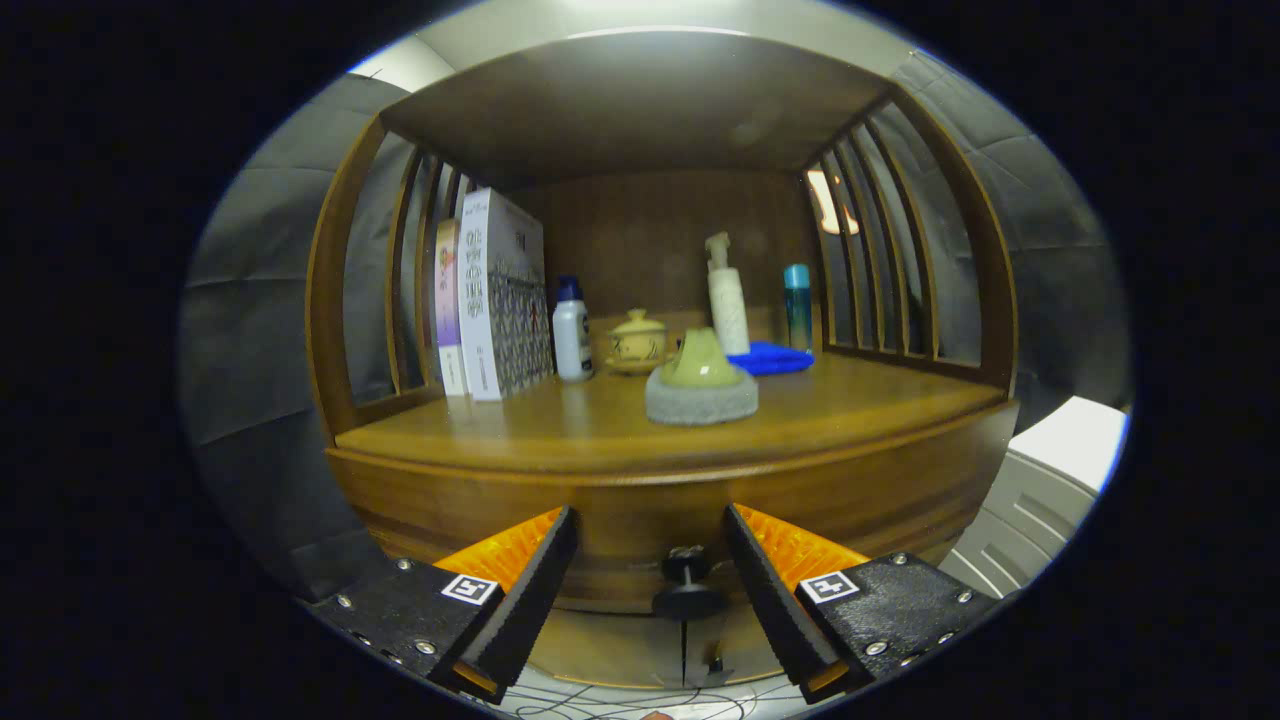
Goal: Pull open the drawer, take out the items inside it, and place them on the countertop above the cabinet.
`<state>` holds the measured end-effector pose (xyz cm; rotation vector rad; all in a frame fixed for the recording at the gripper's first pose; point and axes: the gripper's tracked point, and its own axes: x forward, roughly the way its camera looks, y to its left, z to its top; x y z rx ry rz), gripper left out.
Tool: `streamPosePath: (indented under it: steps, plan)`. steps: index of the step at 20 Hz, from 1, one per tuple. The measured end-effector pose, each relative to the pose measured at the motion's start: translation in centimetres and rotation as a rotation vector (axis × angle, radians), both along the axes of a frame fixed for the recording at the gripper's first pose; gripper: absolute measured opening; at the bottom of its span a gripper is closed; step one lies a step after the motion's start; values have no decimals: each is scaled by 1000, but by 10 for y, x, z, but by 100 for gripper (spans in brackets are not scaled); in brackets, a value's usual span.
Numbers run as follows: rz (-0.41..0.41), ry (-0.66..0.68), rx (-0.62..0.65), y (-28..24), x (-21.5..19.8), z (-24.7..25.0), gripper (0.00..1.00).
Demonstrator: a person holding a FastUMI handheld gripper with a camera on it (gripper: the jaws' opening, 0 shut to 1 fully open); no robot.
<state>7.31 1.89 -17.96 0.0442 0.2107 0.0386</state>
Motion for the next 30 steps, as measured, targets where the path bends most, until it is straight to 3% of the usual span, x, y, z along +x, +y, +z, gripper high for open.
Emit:
streamPosePath:
  steps: [10, 14, 18, 25, 30]
  plan:
    - [45, -138, -41, -10, -35, 146, 93]
    - [90, -159, -65, 12, -63, 192, 93]
    - [76, -222, -37, 19, -93, 226, 93]
    - [15, -192, -64, -10, -104, 215, 93]
    - [60, -186, -81, 0, -109, 216, 93]
